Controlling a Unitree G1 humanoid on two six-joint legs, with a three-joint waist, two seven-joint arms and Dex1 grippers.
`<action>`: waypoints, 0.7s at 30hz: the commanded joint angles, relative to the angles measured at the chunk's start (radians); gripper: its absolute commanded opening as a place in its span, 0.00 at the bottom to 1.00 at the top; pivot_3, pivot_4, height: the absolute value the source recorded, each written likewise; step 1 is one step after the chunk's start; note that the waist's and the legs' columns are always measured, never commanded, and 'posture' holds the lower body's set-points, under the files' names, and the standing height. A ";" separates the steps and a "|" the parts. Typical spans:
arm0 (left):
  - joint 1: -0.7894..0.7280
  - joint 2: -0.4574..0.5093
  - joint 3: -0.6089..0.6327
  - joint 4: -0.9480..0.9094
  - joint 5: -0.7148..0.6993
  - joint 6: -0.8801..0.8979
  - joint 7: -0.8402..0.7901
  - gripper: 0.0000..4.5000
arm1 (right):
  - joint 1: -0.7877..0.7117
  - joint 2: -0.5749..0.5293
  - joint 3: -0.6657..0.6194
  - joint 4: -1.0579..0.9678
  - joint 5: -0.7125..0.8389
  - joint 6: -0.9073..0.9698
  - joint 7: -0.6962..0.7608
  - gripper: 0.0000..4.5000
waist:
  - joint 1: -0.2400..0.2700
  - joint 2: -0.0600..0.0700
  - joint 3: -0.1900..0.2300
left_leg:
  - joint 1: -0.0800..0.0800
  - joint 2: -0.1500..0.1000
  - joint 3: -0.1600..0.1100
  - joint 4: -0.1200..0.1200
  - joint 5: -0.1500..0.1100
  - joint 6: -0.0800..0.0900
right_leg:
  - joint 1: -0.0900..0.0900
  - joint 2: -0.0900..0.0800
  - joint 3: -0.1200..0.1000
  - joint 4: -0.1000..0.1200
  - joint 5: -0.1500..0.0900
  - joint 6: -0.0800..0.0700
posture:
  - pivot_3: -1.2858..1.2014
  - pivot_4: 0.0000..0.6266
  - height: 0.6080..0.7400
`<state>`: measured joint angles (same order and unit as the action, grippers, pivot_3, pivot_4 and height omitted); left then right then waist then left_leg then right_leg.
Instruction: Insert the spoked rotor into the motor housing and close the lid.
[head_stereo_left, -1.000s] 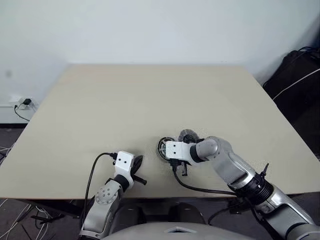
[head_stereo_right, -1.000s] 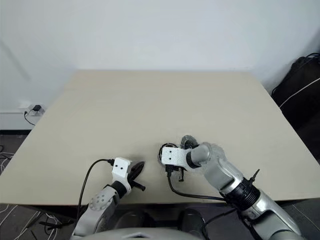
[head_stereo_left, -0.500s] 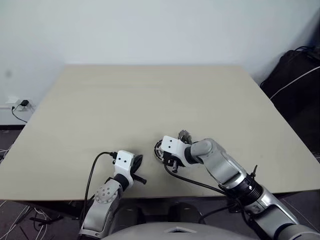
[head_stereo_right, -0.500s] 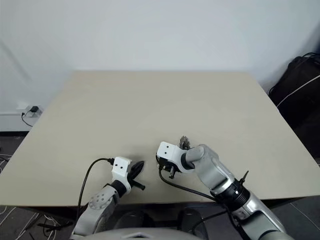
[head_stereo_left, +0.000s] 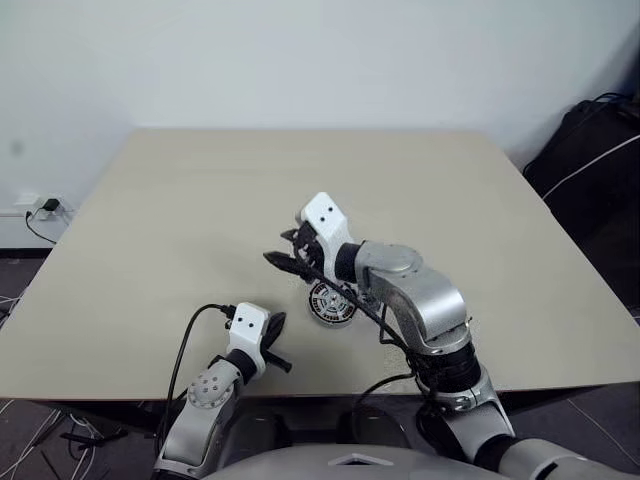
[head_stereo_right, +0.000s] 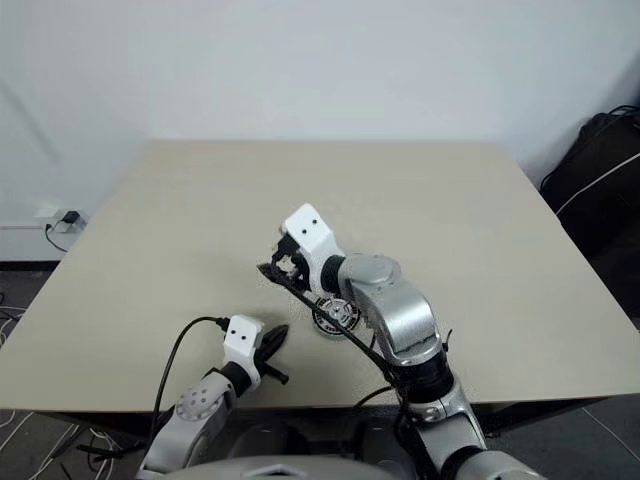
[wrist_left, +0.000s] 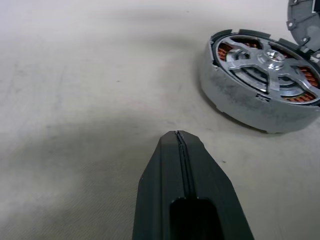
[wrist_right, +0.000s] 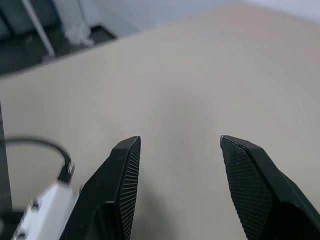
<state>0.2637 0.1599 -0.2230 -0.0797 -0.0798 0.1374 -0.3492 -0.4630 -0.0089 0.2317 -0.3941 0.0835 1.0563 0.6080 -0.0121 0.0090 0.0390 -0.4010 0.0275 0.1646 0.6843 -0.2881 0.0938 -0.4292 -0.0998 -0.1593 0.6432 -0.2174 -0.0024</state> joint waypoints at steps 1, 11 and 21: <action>-0.008 0.008 -0.013 -0.050 0.021 -0.053 -0.005 0.00 | -0.026 0.021 -0.077 -0.054 0.023 -0.070 -0.082 0.60 | -0.001 0.000 0.000 | 0.000 0.000 0.000 0.000 0.000 0.000 | 0.000 0.000 0.000 0.000 0.000 0.000 | 0.52 0.00 1.00; 0.001 0.014 -0.016 -0.013 0.021 -0.228 -0.045 0.00 | 0.039 -0.445 0.027 0.047 -0.297 -0.427 -0.188 0.60 | -0.002 0.001 0.000 | 0.000 -0.001 0.004 -0.002 0.000 -0.001 | -0.001 0.000 0.003 -0.001 0.000 0.000 | 0.52 0.00 1.00; -0.006 0.068 -0.027 0.045 -0.004 -0.296 -0.169 0.00 | 0.230 -0.824 0.086 0.019 -0.366 -0.414 0.073 0.60 | -0.001 0.002 0.000 | 0.001 0.002 0.002 -0.001 0.000 0.000 | -0.001 0.002 0.001 0.000 -0.002 -0.002 | 0.52 0.00 1.00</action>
<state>0.2626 0.2215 -0.2399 -0.0318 -0.0645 -0.1381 -0.4889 -0.2364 -0.7971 0.3193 -0.3126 -0.2976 0.6428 0.6117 -0.0131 0.0113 0.0393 -0.4001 0.0290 0.1666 0.6834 -0.2893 0.0968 -0.4301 -0.0978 -0.1584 0.6433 -0.2197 -0.0045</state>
